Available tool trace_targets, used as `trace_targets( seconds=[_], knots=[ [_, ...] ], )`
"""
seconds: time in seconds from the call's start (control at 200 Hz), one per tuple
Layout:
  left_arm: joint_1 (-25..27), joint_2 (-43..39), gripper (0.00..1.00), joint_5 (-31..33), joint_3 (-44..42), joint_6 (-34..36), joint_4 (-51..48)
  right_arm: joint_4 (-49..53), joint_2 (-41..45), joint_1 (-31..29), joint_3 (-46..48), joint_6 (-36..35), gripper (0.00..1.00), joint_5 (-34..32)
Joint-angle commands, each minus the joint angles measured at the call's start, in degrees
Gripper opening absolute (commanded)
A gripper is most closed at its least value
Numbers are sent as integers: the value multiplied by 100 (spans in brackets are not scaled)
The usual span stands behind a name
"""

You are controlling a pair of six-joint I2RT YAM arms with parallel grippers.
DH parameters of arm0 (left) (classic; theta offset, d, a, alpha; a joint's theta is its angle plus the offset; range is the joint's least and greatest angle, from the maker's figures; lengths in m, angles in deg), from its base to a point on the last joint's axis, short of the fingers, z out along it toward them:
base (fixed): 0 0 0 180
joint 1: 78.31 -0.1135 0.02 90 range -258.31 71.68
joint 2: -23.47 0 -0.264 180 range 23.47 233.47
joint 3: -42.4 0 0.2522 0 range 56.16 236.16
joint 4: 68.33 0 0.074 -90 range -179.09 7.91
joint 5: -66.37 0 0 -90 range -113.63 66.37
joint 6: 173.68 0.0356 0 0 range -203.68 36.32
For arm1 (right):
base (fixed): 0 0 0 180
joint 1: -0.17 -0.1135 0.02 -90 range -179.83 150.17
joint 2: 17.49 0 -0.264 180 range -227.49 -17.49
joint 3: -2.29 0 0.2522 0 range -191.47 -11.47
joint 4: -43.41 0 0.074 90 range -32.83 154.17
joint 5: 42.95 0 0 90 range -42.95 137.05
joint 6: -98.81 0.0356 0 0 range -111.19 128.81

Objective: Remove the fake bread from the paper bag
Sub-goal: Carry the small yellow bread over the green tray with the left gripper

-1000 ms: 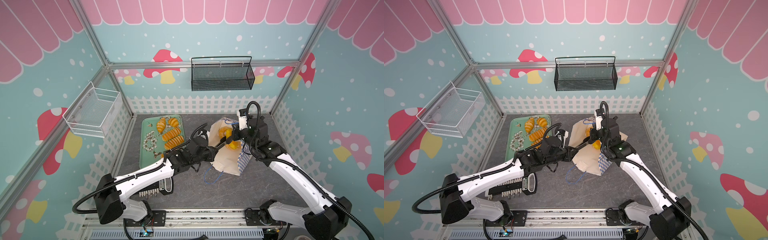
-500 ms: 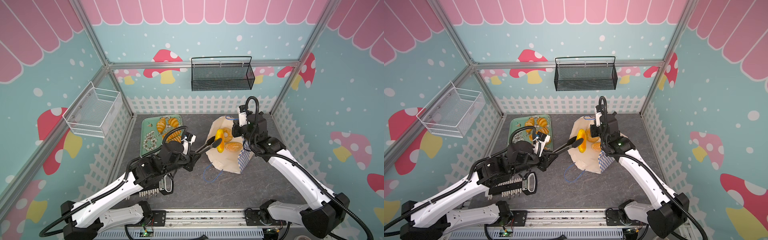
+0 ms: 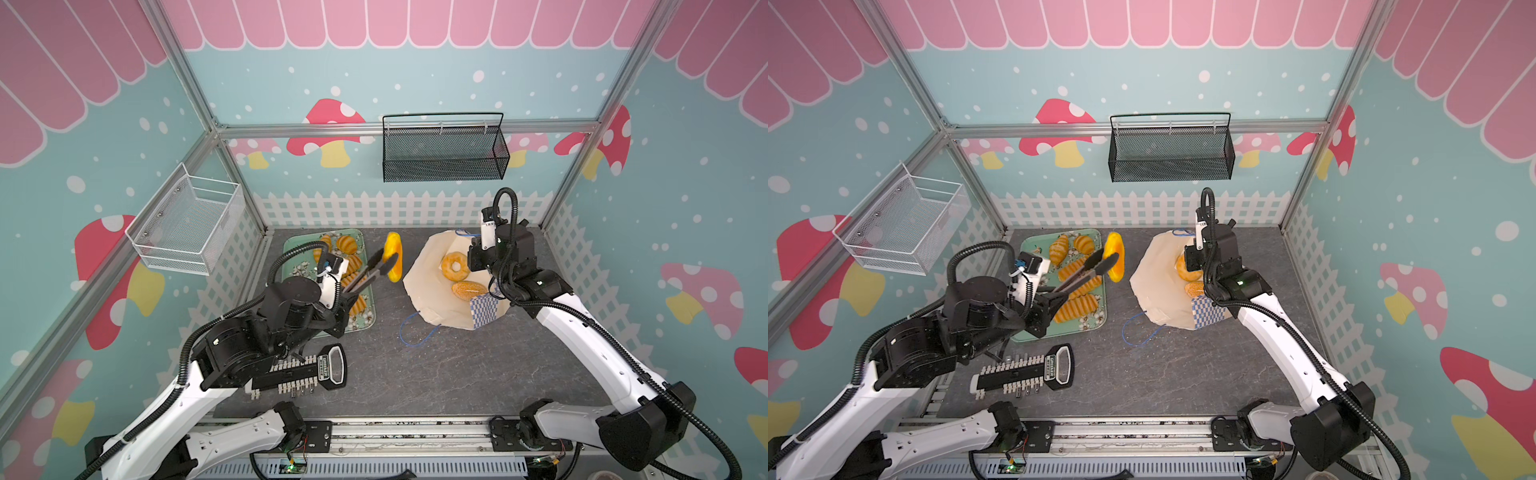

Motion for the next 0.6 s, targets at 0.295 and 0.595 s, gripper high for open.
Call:
trace_targets(
  seconds=[0.295, 0.595],
  knots=[
    [-2744, 906, 0, -155, 398, 620, -954, -123, 320, 45, 269, -37, 0, 106],
    [-3258, 2659, 0, 1186, 927, 1164, -515, -281, 489, 45, 644, -9, 0, 222]
  ],
)
